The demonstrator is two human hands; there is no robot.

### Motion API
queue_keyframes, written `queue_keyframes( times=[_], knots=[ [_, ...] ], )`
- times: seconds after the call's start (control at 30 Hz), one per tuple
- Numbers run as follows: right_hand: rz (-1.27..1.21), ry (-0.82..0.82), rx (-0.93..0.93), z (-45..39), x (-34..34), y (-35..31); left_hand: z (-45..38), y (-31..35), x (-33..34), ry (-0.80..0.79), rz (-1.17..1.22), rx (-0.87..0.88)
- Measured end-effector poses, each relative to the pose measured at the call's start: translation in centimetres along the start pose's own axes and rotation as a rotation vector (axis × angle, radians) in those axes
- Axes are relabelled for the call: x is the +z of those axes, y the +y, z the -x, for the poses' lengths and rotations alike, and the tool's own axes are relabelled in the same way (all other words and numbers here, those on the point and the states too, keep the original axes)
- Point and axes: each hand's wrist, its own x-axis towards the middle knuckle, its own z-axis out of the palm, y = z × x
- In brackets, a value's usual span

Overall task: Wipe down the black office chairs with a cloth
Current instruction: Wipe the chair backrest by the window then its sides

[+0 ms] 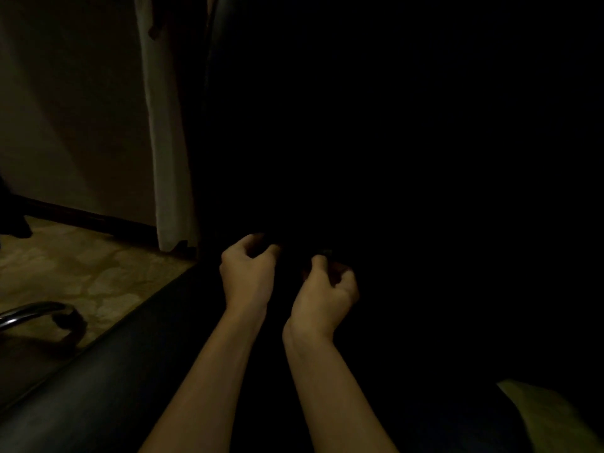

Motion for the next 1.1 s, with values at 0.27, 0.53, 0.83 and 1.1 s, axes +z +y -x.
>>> queue_keyframes(
  times=[0.27, 0.53, 0.83, 1.1],
  knots=[
    [-0.026, 0.087, -0.032, -1.9, -4.8, -2.5, 3.2, -1.5, 3.9, -0.127, -0.038, 0.008],
    [0.015, 0.224, -0.197, -3.6, -8.3, -3.8, 6.3, -3.0, 7.6, -0.333, -0.115, -0.02],
    [0.187, 0.417, -0.277, -6.0, -15.8, -6.6, 12.9, -3.8, 10.7, -0.498, -0.272, -0.038],
    [0.371, 0.315, -0.266, -6.7, -17.7, -6.4, 12.9, -4.4, 12.6, -0.492, 0.091, -0.431]
  ],
)
